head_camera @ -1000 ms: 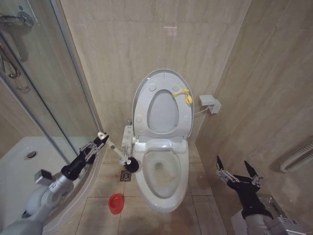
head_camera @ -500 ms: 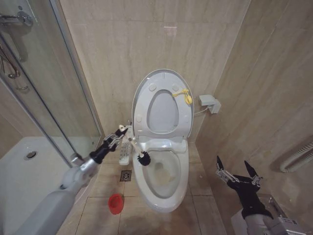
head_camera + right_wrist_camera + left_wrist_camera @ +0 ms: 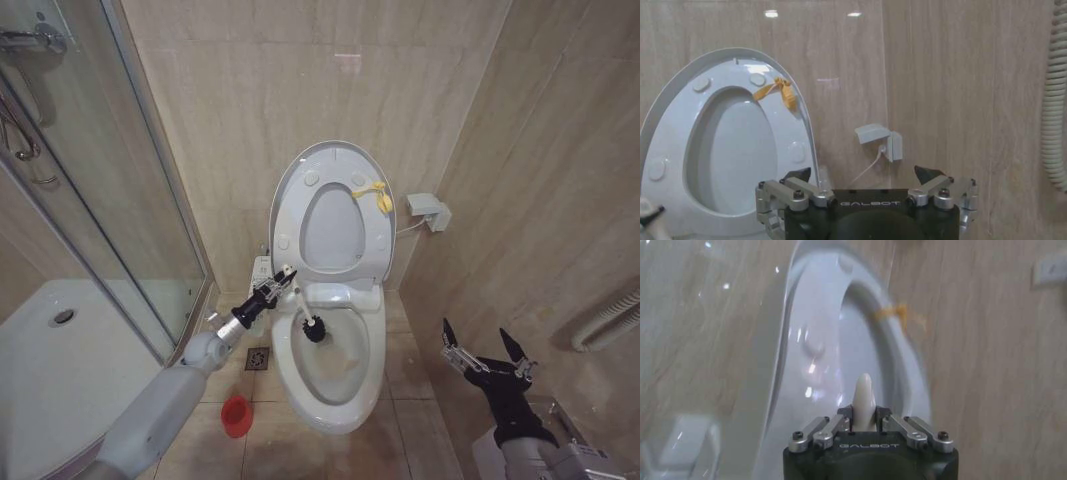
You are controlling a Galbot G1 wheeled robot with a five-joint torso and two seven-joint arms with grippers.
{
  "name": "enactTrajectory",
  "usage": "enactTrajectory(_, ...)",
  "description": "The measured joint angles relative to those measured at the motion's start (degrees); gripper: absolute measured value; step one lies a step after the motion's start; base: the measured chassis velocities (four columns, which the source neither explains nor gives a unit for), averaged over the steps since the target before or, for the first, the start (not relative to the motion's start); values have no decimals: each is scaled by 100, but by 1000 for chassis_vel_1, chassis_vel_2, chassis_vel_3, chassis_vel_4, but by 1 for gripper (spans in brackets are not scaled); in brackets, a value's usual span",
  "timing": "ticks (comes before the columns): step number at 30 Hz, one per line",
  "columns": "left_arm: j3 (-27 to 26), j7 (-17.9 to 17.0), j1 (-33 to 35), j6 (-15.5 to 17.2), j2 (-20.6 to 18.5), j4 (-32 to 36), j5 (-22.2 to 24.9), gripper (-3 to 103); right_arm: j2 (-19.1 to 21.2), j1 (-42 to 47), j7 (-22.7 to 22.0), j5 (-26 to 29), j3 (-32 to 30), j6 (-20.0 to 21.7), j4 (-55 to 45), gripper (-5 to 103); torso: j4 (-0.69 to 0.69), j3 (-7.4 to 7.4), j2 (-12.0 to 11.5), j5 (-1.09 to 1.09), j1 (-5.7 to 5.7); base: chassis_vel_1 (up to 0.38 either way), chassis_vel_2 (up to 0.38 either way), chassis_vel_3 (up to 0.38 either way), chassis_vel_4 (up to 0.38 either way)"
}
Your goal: Open the toilet lid, clean the toilet bowl with a toilet brush, close the toilet lid, and flush.
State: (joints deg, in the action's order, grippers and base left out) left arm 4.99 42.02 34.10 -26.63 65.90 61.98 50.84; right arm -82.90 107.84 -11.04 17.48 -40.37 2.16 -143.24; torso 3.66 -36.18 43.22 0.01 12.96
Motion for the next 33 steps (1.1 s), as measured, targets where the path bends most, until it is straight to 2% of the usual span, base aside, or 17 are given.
enactTrajectory(2,101,46,-152,-166,169,-466,-210,22,0,0,0,0,0,0,0,100,0,0,0,1,0,0,0,0,0)
enactTrajectory(3,101,46,-152,-166,169,-466,-210,22,0,0,0,0,0,0,0,100,0,0,0,1,0,0,0,0,0)
enactTrajectory(5,215,162,-327,-389,412,-1059,-545,22,0,0,0,0,0,0,0,100,0,0,0,1,0,0,0,0,0)
enactTrajectory(7,238,194,-366,-450,486,-1201,-647,22,0,0,0,0,0,0,0,100,0,0,0,0,0,0,0,0,0)
enactTrajectory(10,293,271,-469,-646,796,-1657,-916,22,0,0,0,0,0,0,0,100,1,0,0,1,0,0,0,0,0)
enactTrajectory(13,357,294,-490,-694,988,-1879,-1069,22,0,0,0,0,0,0,0,100,1,0,0,0,0,0,0,0,0)
enactTrajectory(19,562,272,-488,-667,1156,-1967,-1174,22,0,0,0,0,0,0,0,100,1,1,0,0,0,0,0,0,0)
enactTrajectory(24,790,163,-355,-415,1150,-1750,-1012,22,0,0,0,0,0,0,0,100,-1,1,1,1,0,0,0,0,0)
enactTrajectory(26,708,56,-262,-340,1198,-1646,-818,22,0,0,0,0,0,0,0,100,-2,1,0,1,0,0,0,0,0)
enactTrajectory(31,447,-128,-193,-389,1394,-1471,-629,22,0,0,0,0,0,0,0,100,0,0,0,0,0,0,0,0,0)
enactTrajectory(33,342,-326,-186,-428,1529,-1268,-484,22,0,0,0,0,0,0,0,100,3,0,0,0,0,0,0,0,0)
